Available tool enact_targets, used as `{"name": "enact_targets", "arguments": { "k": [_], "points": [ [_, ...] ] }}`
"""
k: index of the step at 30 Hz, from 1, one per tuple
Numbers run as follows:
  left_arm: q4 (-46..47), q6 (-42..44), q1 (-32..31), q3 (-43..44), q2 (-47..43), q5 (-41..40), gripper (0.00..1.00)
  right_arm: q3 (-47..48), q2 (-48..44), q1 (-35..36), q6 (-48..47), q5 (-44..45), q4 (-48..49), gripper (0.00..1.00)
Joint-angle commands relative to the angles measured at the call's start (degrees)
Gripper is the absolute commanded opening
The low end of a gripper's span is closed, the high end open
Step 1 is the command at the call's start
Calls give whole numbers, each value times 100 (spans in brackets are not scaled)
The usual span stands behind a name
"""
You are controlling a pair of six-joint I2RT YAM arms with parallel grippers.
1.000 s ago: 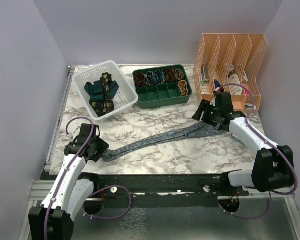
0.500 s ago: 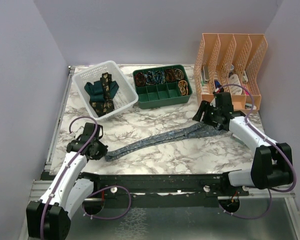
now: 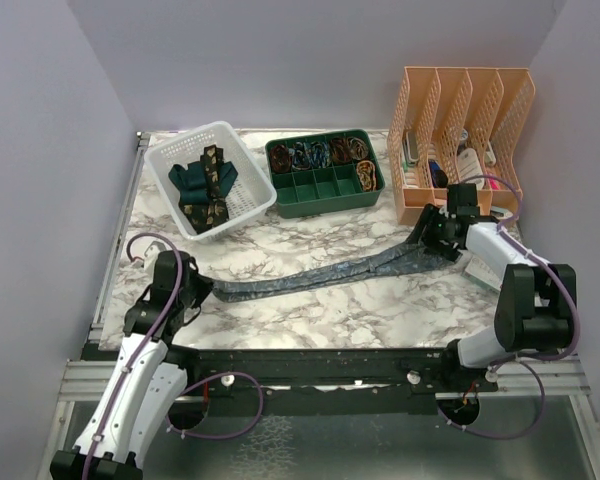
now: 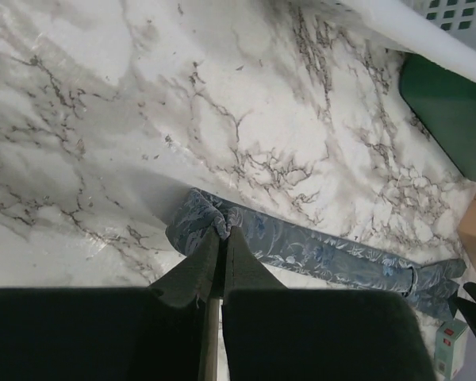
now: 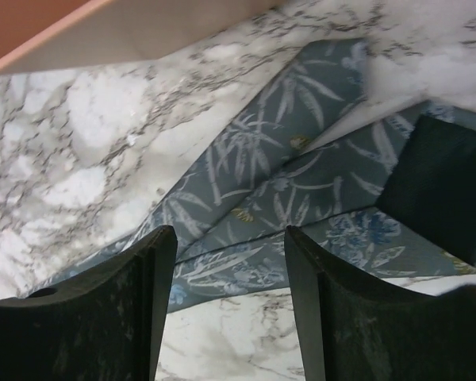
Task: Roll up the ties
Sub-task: Flatten out the tie at the center of the board.
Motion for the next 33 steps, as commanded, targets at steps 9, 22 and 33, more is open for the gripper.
{"name": "enact_targets", "arguments": {
  "k": [9,22,33],
  "points": [
    [1806,1315,-18,-248,114,-594,0,-244,242,-122,952,1341,1279,51],
    [3708,1617,-7,-1034,465,-177,0,-724,198,-122,636,1728,1342,47],
    [3615,1721,60,-1078,656,-234,0,-673,337,-122,237,1121,1879,46]
  ]
}}
